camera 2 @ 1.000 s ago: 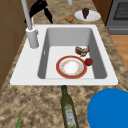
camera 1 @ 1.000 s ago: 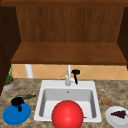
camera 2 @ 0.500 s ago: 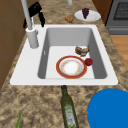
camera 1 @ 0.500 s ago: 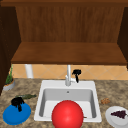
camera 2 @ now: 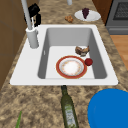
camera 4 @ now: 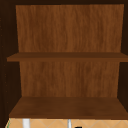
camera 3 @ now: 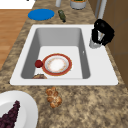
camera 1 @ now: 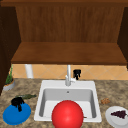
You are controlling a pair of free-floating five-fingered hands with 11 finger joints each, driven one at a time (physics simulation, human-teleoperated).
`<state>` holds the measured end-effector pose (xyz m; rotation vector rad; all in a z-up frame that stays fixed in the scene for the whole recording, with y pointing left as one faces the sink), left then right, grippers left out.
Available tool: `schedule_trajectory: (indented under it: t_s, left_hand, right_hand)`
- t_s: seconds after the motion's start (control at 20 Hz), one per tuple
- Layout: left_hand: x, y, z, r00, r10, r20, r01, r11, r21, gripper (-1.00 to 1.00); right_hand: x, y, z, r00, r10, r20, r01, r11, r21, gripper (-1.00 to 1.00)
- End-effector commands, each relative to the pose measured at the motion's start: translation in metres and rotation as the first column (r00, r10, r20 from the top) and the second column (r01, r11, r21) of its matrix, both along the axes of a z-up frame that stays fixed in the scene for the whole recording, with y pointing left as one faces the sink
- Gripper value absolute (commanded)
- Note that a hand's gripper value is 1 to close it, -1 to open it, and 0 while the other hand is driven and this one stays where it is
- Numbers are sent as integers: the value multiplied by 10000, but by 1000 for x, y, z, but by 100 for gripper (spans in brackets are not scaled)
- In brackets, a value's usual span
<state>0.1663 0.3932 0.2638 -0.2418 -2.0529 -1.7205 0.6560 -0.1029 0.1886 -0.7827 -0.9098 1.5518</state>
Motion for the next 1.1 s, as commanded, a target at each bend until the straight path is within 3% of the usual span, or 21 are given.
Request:
schedule_trajectory:
  t_s: [0.0, 0.15, 0.35, 0.45, 0.6, 0.85, 1.05]
  left_hand:
    - [0, 0, 0, 10000, 0, 0, 0, 10000, 0, 0]
    - [0, 0, 0, 10000, 0, 0, 0, 10000, 0, 0]
    - [0, 0, 0, 10000, 0, 0, 0, 10000, 0, 0]
    - [0, 0, 0, 10000, 0, 0, 0, 10000, 0, 0]
    - [0, 0, 0, 10000, 0, 0, 0, 10000, 0, 0]
    - [0, 0, 0, 10000, 0, 0, 0, 10000, 0, 0]
    - [0, 0, 0, 10000, 0, 0, 0, 10000, 0, 0]
  right_hand:
    - [-7, -6, -29, 9992, -401, 69, 399, 9989, 260, 100]
    - [-13, -11, -30, 9959, -502, 754, 467, 9978, 469, 100]
    - [-18, -11, -34, 9907, -277, 1332, 241, 9993, 287, 100]
    - [-22, -11, -37, 9782, -182, 2068, 130, 9996, 268, 100]
    - [-27, -13, -45, 9434, -98, 3315, -1, 9995, 300, 100]
    - [-35, -15, -56, 8703, -40, 4925, -148, 9993, 343, 100]
    - [-43, -17, -67, 7956, -17, 6059, -248, 9991, 354, 100]
